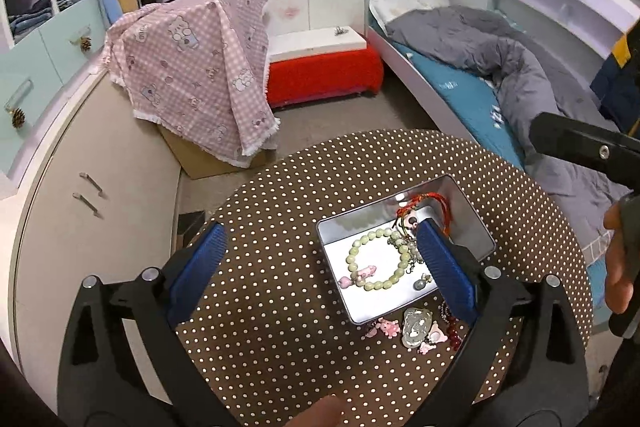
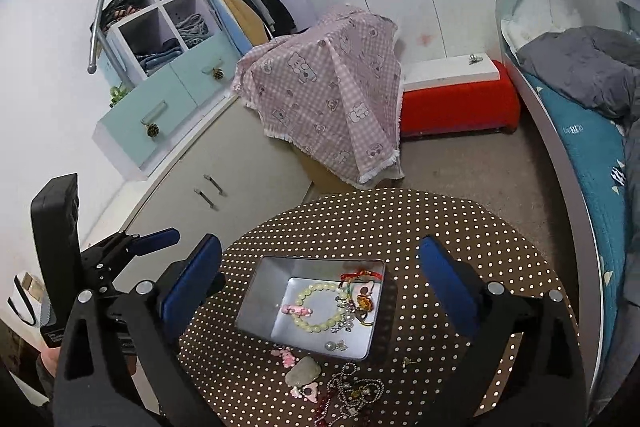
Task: Organize jewelry
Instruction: 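Raise the left gripper away from the tray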
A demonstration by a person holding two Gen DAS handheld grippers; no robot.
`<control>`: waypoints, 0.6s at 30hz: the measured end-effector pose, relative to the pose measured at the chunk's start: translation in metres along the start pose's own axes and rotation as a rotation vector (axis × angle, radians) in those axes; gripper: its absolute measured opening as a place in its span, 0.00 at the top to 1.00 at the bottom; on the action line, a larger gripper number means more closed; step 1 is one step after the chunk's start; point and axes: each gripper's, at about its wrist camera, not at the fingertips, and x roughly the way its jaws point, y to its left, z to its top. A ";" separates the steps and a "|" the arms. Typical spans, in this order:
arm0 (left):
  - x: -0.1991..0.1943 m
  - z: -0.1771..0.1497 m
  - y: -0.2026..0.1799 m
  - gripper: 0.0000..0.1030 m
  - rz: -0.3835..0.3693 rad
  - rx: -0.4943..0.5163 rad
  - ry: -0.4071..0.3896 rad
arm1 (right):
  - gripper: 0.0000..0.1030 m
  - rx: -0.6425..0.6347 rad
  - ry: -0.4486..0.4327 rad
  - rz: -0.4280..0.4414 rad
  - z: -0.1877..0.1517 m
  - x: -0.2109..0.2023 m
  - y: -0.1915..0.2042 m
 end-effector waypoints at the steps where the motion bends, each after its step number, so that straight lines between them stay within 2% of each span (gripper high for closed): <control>1: -0.004 -0.001 0.001 0.09 0.001 -0.009 -0.008 | 0.08 -0.009 -0.008 -0.009 0.000 -0.004 0.003; 12: -0.065 -0.018 0.013 0.09 0.061 -0.094 -0.175 | 0.08 -0.045 -0.105 -0.033 -0.007 -0.052 0.016; 18: -0.094 -0.030 0.012 0.08 0.060 -0.135 -0.249 | 0.08 -0.059 -0.159 -0.053 -0.014 -0.079 0.021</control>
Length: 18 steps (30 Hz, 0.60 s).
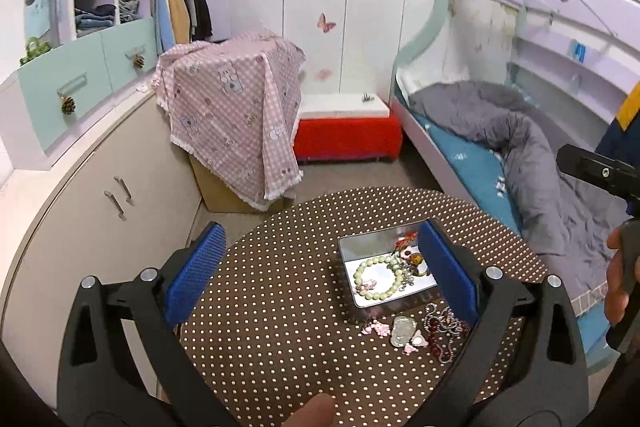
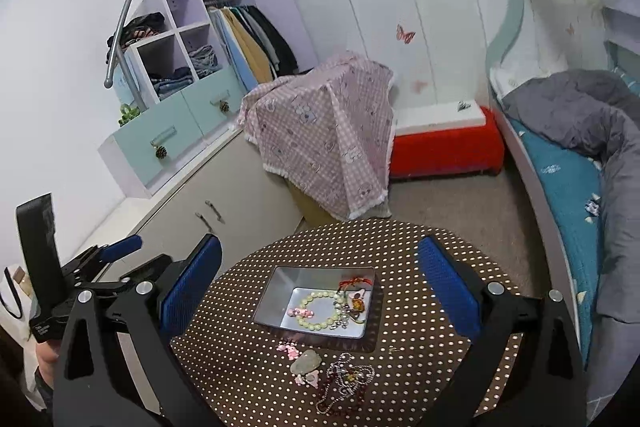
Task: Organize jewelry
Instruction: 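Raise the left gripper away from the tray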
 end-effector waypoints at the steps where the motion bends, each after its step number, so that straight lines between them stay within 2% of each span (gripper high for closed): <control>1: -0.003 -0.001 0.001 0.08 0.003 -0.005 -0.009 | 0.08 -0.002 -0.008 -0.006 -0.001 -0.005 0.000; 9: -0.033 -0.019 0.000 0.08 0.018 -0.035 -0.068 | 0.08 -0.038 -0.072 -0.074 -0.015 -0.038 0.009; 13: -0.045 -0.029 0.006 0.08 0.007 -0.061 -0.096 | 0.08 -0.045 -0.097 -0.100 -0.028 -0.050 0.010; 18: -0.055 -0.045 0.007 0.08 -0.027 -0.090 -0.129 | 0.08 -0.067 -0.088 -0.126 -0.046 -0.050 0.011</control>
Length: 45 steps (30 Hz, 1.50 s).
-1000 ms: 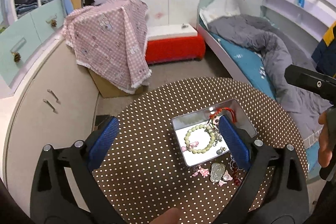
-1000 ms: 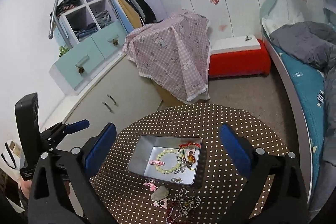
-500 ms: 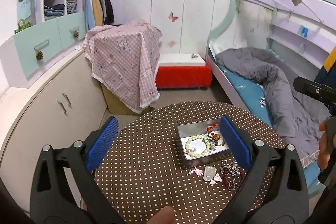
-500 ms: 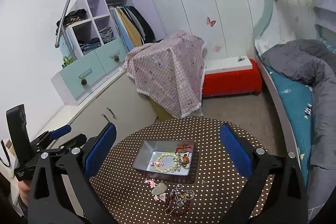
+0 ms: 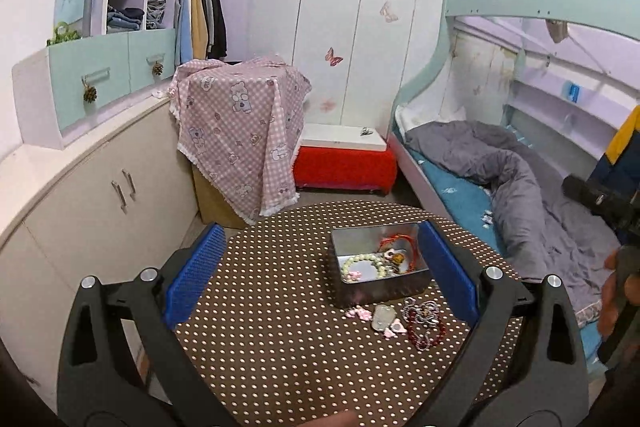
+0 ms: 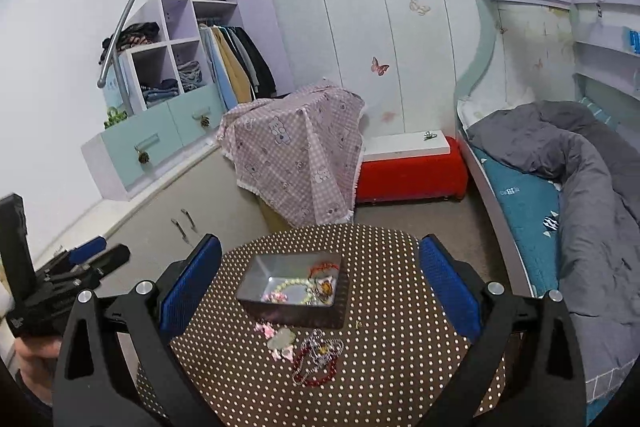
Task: Organize jewelry
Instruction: 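Raise the left gripper away from the tray, then lower the right gripper onto the silver chain necklace and close it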
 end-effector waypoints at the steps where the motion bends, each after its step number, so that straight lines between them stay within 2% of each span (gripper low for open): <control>1: -0.001 -0.002 0.000 0.08 -0.005 -0.002 -0.002 | 0.08 -0.008 0.005 -0.006 -0.004 0.001 0.000; 9: 0.001 -0.020 -0.005 0.08 -0.007 0.007 -0.005 | 0.08 -0.043 0.061 -0.020 -0.033 0.011 -0.004; 21: 0.029 -0.057 0.003 0.08 0.025 -0.003 0.089 | 0.09 -0.102 0.177 0.016 -0.079 0.041 0.004; 23: 0.033 -0.062 0.003 0.08 0.033 0.002 0.102 | 0.17 -0.111 0.206 0.029 -0.086 0.048 0.005; 26: 0.041 -0.070 0.007 0.08 0.039 0.002 0.130 | 0.41 -0.121 0.258 0.050 -0.097 0.061 0.008; 29: 0.048 -0.077 0.009 0.08 0.039 -0.005 0.155 | 0.55 -0.129 0.304 0.063 -0.107 0.074 0.009; 35: 0.062 -0.088 0.008 0.08 0.033 0.006 0.188 | 0.61 -0.148 0.366 0.084 -0.121 0.101 0.010; 45: 0.083 -0.100 -0.005 0.08 0.017 0.031 0.240 | 0.75 -0.197 0.430 0.070 -0.138 0.126 0.009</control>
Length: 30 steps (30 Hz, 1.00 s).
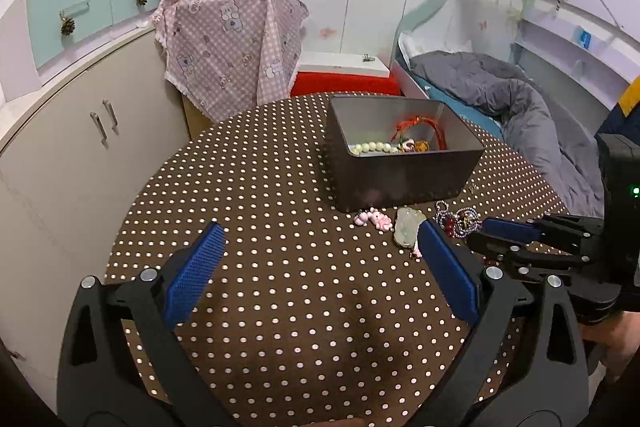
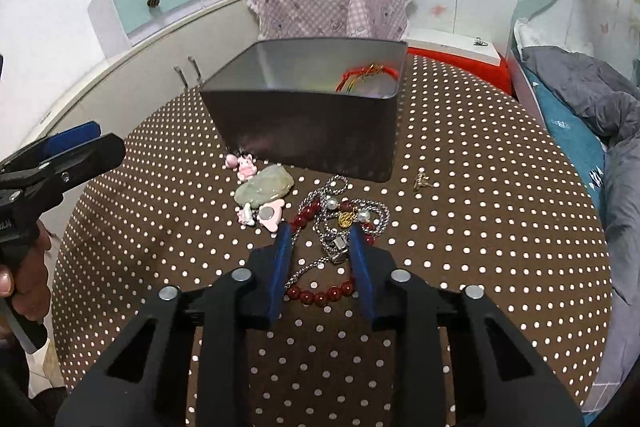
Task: Organize jewelry
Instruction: 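Lower the right gripper onto the silver chain necklace and close it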
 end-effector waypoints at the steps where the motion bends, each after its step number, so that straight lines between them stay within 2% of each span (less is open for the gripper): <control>1: 0.002 -0.001 -0.002 0.08 -0.003 0.002 0.004 | 0.79 -0.011 0.026 -0.013 -0.002 0.006 0.000; 4: 0.007 0.000 -0.006 0.08 -0.008 0.015 0.012 | 0.85 -0.002 0.007 -0.016 -0.003 0.001 -0.004; 11: 0.023 -0.004 -0.027 0.08 -0.030 0.063 0.049 | 0.86 0.063 -0.045 0.047 -0.005 -0.019 -0.016; 20: 0.067 -0.010 -0.062 0.08 -0.025 0.171 0.152 | 0.86 0.104 -0.066 0.069 -0.002 -0.029 -0.029; 21: 0.073 -0.011 -0.065 0.11 -0.015 0.174 0.167 | 0.86 0.105 -0.066 0.070 0.001 -0.028 -0.029; 22: 0.080 -0.011 -0.065 0.22 -0.015 0.170 0.192 | 0.86 0.105 -0.066 0.070 0.000 -0.029 -0.029; 23: 0.085 -0.011 -0.065 0.24 -0.032 0.156 0.216 | 0.86 0.106 -0.067 0.072 0.000 -0.029 -0.029; 25: 0.080 -0.008 -0.058 0.42 -0.041 0.128 0.204 | 0.86 0.104 -0.067 0.077 0.002 -0.028 -0.028; 27: 0.073 -0.007 -0.051 0.48 -0.047 0.122 0.200 | 0.86 0.098 -0.066 0.078 0.003 -0.028 -0.026; 30: 0.064 -0.006 -0.044 0.49 -0.055 0.120 0.200 | 0.86 0.097 -0.066 0.080 0.003 -0.027 -0.027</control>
